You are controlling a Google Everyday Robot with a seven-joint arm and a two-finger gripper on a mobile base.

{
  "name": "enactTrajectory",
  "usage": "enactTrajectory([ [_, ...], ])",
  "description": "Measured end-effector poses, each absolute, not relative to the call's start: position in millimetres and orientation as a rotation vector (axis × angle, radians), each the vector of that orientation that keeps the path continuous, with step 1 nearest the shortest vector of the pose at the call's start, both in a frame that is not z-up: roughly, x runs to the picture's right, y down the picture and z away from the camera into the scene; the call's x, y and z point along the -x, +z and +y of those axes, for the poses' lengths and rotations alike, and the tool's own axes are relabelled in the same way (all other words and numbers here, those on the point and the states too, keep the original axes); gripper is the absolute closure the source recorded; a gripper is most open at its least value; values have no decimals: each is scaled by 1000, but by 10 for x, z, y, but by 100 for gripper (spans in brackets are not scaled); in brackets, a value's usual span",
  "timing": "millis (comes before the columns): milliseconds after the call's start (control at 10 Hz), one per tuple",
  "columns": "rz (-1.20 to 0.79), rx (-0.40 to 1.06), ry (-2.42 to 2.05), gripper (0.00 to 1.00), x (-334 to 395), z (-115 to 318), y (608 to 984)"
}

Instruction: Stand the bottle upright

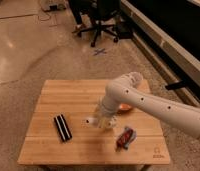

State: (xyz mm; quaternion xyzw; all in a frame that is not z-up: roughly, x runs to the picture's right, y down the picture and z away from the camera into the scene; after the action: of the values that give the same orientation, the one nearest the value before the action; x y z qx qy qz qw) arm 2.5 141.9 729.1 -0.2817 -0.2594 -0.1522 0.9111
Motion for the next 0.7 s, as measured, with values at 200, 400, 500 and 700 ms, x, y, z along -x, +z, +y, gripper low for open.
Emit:
enactTrajectory([
  [200, -608, 579, -278, 100, -24, 1368, 7291],
  [400, -679, 577, -236, 100, -49, 1325, 7264],
  [500, -721, 579, -213, 100, -66, 1307, 7245],
  [700, -769, 588, -190, 100, -88, 1287, 7223],
])
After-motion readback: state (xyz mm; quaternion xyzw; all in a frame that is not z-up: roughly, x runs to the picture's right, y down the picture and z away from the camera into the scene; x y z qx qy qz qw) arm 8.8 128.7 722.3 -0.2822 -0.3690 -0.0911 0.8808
